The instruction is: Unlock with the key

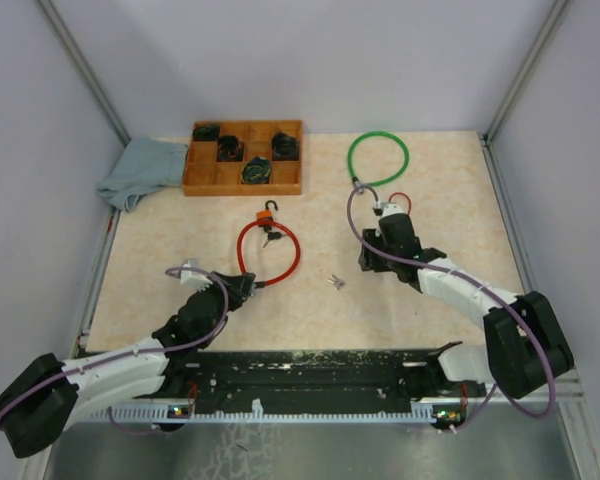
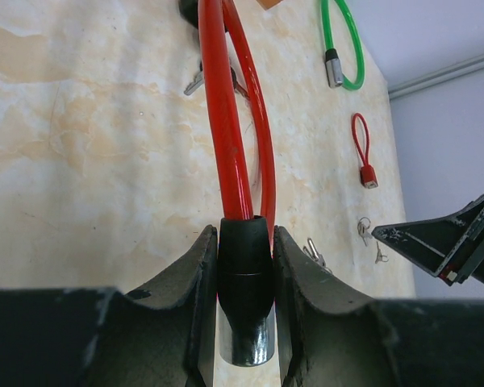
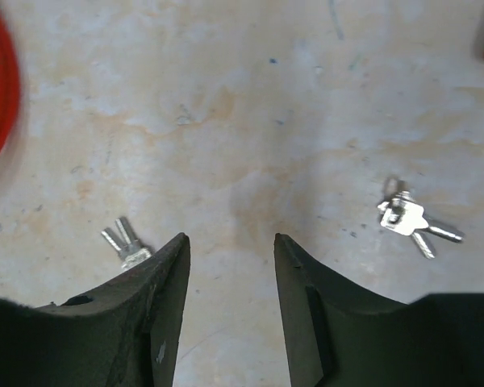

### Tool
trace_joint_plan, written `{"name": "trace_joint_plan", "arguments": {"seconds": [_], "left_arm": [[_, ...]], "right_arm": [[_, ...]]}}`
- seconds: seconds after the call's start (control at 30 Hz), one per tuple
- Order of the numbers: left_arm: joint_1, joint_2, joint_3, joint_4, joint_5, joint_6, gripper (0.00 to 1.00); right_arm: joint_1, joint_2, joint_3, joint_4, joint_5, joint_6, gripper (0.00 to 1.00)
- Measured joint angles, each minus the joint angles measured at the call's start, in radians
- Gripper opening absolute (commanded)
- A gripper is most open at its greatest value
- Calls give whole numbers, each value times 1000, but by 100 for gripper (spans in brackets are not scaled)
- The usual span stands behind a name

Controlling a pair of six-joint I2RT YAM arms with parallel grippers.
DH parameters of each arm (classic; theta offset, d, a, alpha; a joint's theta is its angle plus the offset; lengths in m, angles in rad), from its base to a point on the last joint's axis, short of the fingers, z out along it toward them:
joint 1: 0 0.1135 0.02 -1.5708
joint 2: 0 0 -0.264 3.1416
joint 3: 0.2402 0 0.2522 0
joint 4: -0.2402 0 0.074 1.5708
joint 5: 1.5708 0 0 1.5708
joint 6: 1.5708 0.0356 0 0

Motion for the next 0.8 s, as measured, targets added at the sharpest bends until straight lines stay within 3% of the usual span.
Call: {"name": "trace_joint_plan", "arguments": {"seconds": [0.27,0.8], "left_arm": [[0,-29,0,-12,8,0,0],[0,-89,0,-49,15,3,0]], "right_arm": [[-96,14,19,-78,146,0,50],[-147,254,161,-79,138,-58,53]]}}
